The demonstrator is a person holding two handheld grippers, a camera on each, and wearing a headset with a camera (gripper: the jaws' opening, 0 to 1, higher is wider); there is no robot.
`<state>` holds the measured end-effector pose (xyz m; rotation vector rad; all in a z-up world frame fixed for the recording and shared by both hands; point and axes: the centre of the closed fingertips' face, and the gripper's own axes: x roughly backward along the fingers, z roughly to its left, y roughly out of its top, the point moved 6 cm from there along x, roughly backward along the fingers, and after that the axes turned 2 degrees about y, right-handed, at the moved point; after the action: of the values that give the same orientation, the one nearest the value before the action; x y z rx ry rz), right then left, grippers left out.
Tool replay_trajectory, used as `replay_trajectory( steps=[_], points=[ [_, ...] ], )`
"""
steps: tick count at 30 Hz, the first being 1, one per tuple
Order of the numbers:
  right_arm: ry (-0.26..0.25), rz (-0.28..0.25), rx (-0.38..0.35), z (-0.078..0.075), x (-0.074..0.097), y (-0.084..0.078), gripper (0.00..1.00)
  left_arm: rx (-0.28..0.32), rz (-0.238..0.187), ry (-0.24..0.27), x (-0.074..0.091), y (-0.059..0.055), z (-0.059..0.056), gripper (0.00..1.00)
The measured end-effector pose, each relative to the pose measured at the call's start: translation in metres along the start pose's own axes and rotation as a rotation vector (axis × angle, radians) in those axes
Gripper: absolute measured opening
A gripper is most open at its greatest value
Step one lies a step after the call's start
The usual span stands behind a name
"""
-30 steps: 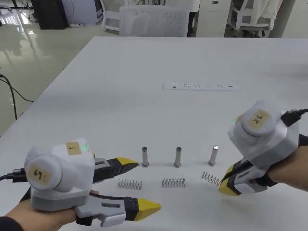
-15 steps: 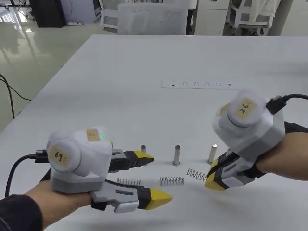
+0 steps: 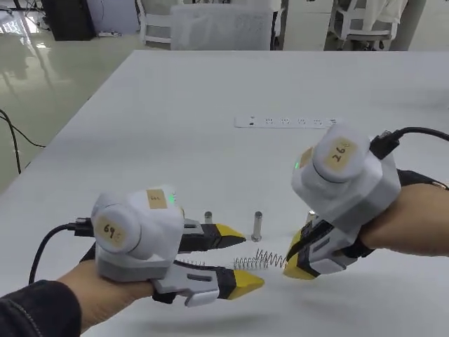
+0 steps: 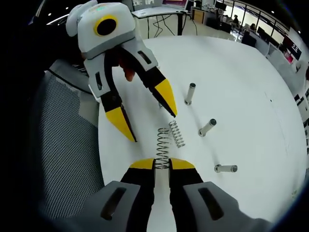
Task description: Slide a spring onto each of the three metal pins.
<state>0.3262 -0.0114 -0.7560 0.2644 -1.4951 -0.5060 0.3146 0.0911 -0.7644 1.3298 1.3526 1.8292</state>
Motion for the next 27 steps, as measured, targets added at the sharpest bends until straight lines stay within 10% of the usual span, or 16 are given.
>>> replay_trajectory(
  steps=[27],
  points=[
    [0.098,0.023,0.061,0.019,0.009,0.005,0.08,-0.128,0.049,-0.083,-0.004,-0.004,-0.019,0.04]
  ],
)
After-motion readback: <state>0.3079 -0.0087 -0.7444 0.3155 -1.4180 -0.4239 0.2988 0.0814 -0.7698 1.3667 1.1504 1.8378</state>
